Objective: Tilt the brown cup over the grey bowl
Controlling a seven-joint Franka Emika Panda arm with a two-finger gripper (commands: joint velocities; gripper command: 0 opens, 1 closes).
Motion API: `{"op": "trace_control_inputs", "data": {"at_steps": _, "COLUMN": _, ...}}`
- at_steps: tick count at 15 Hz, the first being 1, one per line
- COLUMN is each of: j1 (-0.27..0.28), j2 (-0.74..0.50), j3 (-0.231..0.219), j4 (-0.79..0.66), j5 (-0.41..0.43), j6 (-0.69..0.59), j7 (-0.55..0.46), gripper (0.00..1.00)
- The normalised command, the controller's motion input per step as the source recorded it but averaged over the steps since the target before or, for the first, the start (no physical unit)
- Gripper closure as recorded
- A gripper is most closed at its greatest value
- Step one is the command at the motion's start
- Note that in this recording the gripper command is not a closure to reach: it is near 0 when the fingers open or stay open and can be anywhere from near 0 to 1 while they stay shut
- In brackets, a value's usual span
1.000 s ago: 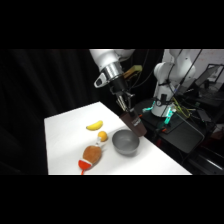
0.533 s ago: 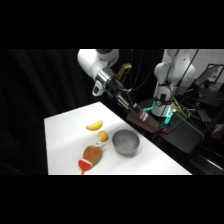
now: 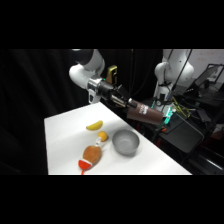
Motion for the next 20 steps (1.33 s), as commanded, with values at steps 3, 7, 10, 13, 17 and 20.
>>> {"op": "trace_control_inputs", "data": {"at_steps": 3, "j1": -0.058, "j2": 0.18, "j3": 0.030, "j4": 0.30, "j5": 0.162, "j6": -0.30, "j7": 0.12, "gripper": 0.19}}
{"op": "trace_control_inputs", "data": {"at_steps": 7, "j1": 0.084, "j2": -0.19, "j3": -0.031, "j4": 0.01, "j5": -0.112, "j6": 0.24, "j7": 0.16, "gripper": 0.20}}
{"op": "trace_control_inputs", "data": {"at_steps": 10, "j1": 0.122, "j2": -0.48, "j3": -0.063, "j4": -0.20, "j5": -0.337, "j6": 0.47, "j7": 0.18, "gripper": 0.20}}
{"op": "trace_control_inputs", "data": {"at_steps": 13, "j1": 0.069, "j2": -0.55, "j3": -0.058, "j4": -0.27, "j5": -0.380, "j6": 0.44, "j7": 0.16, "gripper": 0.19}}
{"op": "trace_control_inputs", "data": {"at_steps": 17, "j1": 0.003, "j2": -0.42, "j3": -0.064, "j4": -0.23, "j5": -0.349, "j6": 0.49, "j7": 0.10, "gripper": 0.18}}
{"op": "trace_control_inputs", "data": {"at_steps": 20, "j1": -0.038, "j2": -0.25, "j3": -0.059, "j4": -0.22, "j5": -0.285, "j6": 0.63, "j7": 0.09, "gripper": 0.17}}
